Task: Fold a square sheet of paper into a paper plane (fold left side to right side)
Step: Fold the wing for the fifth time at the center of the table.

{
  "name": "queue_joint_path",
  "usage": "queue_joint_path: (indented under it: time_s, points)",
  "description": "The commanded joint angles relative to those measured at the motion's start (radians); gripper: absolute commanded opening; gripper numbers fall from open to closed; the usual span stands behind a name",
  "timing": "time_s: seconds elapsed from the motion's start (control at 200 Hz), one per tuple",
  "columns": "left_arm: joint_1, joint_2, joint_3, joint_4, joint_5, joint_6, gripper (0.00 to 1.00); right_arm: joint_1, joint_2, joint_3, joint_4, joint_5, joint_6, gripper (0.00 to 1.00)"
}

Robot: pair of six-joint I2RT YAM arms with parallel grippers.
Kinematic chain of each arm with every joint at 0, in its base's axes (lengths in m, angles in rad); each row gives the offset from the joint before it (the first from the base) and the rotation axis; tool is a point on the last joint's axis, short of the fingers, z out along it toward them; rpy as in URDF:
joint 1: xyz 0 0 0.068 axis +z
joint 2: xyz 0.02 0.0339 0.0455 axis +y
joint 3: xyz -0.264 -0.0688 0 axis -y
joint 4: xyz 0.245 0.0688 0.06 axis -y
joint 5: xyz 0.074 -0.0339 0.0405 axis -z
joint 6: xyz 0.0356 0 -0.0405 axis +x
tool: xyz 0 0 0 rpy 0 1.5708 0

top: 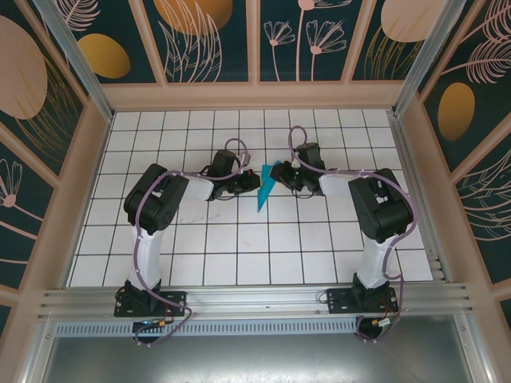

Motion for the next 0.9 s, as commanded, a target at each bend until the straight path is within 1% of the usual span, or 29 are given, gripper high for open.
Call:
queue_joint_path:
  time_s: [0.0, 0.06, 0.15, 0.345, 0.56, 0.896]
  points:
    - [0.009, 0.046, 0.019, -0.038, -0.049, 0.041, 0.0, -0.008, -0.027, 0.017, 0.006, 0.0, -0.023, 0.24]
    - [0.009, 0.048, 0.021, -0.045, -0.055, 0.047, 0.0, -0.006, -0.007, 0.042, 0.007, -0.004, -0.024, 0.19]
    - [0.01, 0.05, 0.024, -0.053, -0.069, 0.052, 0.0, -0.004, 0.033, 0.09, -0.007, -0.016, -0.029, 0.17]
    - [0.009, 0.05, 0.026, -0.073, -0.112, 0.055, 0.0, 0.002, 0.097, 0.141, -0.023, -0.014, -0.036, 0.17]
    - [0.01, 0.056, 0.032, -0.09, -0.131, 0.062, 0.0, 0.008, 0.14, 0.168, -0.055, -0.013, -0.064, 0.16]
    - [0.009, 0.07, 0.045, -0.107, -0.135, 0.071, 0.0, 0.017, 0.166, 0.184, -0.144, 0.048, -0.108, 0.16]
